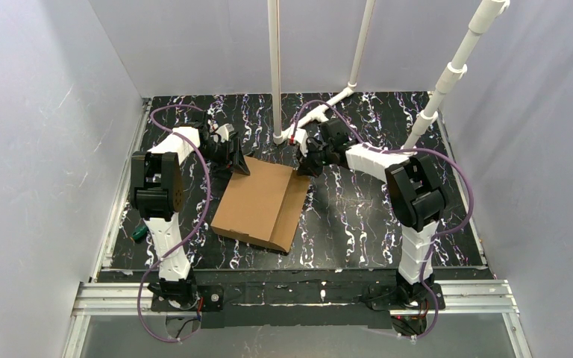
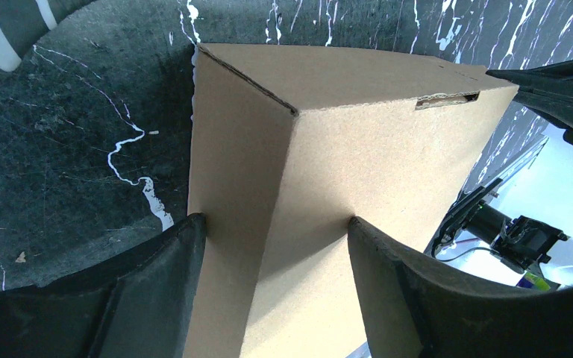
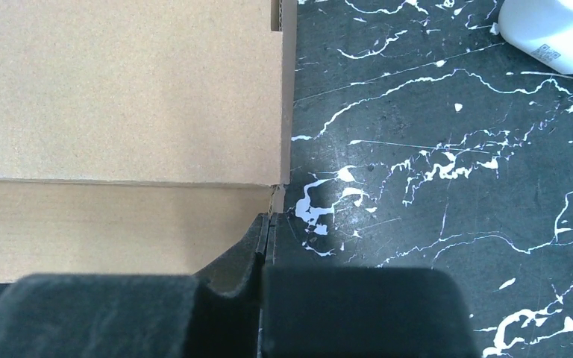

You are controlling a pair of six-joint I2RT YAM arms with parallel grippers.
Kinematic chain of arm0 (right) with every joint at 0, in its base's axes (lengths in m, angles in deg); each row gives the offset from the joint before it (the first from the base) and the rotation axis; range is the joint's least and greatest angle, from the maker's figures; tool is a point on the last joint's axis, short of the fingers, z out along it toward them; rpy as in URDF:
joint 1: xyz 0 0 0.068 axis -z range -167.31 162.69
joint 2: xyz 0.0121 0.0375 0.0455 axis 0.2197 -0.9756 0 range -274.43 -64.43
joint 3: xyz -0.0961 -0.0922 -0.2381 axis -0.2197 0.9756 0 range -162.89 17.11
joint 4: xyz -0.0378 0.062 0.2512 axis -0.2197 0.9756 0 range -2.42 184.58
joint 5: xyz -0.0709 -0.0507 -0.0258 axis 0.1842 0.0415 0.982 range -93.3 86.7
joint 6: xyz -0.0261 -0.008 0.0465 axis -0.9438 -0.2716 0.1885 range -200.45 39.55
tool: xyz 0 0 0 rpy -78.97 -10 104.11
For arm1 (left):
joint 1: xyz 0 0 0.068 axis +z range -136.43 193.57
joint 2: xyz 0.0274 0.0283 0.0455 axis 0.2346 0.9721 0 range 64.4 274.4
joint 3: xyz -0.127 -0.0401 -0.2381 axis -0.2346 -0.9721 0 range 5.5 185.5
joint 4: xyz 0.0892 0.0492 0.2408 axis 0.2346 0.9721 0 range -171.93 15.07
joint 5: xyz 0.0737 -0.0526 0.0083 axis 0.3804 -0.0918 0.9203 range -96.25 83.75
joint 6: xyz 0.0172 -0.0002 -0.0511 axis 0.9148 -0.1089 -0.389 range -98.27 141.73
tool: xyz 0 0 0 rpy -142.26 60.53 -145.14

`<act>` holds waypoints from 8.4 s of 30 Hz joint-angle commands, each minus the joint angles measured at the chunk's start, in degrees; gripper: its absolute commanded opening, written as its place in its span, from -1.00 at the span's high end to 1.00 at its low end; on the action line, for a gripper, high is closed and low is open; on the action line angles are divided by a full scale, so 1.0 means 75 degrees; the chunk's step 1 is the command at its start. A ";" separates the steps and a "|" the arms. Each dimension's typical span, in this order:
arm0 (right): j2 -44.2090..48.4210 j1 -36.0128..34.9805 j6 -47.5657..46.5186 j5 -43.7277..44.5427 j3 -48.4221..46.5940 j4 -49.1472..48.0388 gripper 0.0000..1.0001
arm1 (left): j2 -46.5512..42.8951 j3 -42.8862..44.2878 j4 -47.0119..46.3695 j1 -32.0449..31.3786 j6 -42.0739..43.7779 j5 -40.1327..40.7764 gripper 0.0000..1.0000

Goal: Fold the paper box

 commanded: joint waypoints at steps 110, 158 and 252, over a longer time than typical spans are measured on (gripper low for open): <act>0.0706 -0.0307 0.5625 0.1490 0.1351 -0.1659 0.97 | -0.0084 -0.0404 -0.0478 -0.0412 -0.0470 -0.0414 -0.30; 0.3998 -0.2255 -0.5998 0.0221 0.3777 0.3371 0.97 | -0.7976 -0.7005 -0.3088 0.1156 -0.3306 -0.1036 -0.40; 0.0295 -0.0352 0.1934 0.3413 -0.0594 0.0545 0.97 | -0.5754 -0.4740 -0.3819 0.0130 -0.3038 0.1665 -0.97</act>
